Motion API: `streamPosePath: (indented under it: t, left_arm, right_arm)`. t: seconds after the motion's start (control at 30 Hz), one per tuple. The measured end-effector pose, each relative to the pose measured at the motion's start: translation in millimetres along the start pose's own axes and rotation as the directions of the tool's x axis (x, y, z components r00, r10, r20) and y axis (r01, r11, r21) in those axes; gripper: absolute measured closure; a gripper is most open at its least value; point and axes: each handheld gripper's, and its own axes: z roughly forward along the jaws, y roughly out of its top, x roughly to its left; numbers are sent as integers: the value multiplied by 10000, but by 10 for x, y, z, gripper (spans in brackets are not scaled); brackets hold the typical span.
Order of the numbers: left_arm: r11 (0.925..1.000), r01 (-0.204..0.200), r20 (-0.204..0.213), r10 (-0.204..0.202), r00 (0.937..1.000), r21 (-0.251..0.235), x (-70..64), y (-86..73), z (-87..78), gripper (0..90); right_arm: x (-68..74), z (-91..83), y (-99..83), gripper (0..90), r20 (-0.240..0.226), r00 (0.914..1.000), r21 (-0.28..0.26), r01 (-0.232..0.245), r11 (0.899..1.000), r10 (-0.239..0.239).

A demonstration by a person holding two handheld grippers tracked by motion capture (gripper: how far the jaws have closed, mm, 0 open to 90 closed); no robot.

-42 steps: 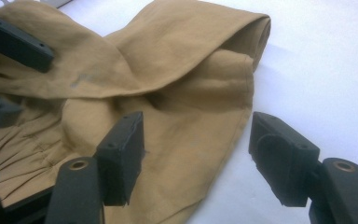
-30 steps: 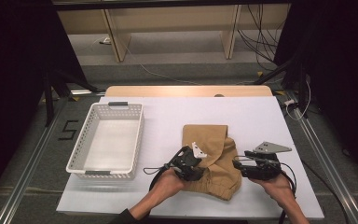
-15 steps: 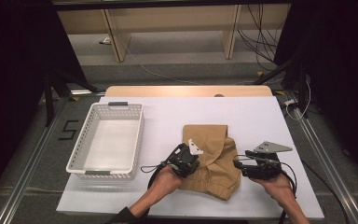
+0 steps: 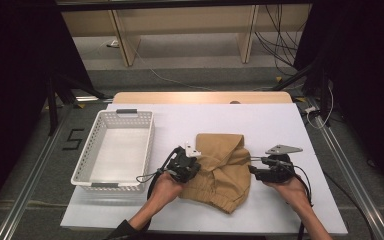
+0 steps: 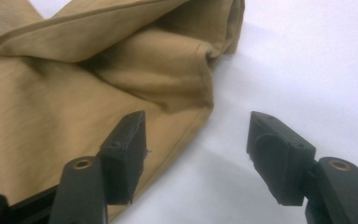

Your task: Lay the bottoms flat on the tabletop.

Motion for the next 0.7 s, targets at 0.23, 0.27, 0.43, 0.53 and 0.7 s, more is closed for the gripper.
streamPosePath:
  t: [0.23,0.27,0.43,0.53,0.7]
  left_arm:
    - [9999,131,-72,-131,9999,-65,46,-17,-22,897]
    - [9998,159,-74,-159,9998,-78,49,-17,-21,897]
    - [9998,195,-98,-195,9998,-66,73,-13,-25,897]
    - [9996,263,-186,-265,9995,-93,105,-4,-21,898]
    - [9989,451,-363,-456,9983,-146,182,7,-15,898]
  right_arm:
    - [12,236,172,480,-378,9988,113,318,9994,-314]
    - [18,271,202,517,-495,9981,193,377,9991,-367]
    - [40,377,270,872,-869,9945,631,633,9960,-577]
    - [71,331,259,886,-1050,9925,829,713,9940,-624]
    - [343,98,128,890,-1791,9785,1033,1224,9871,-1026]
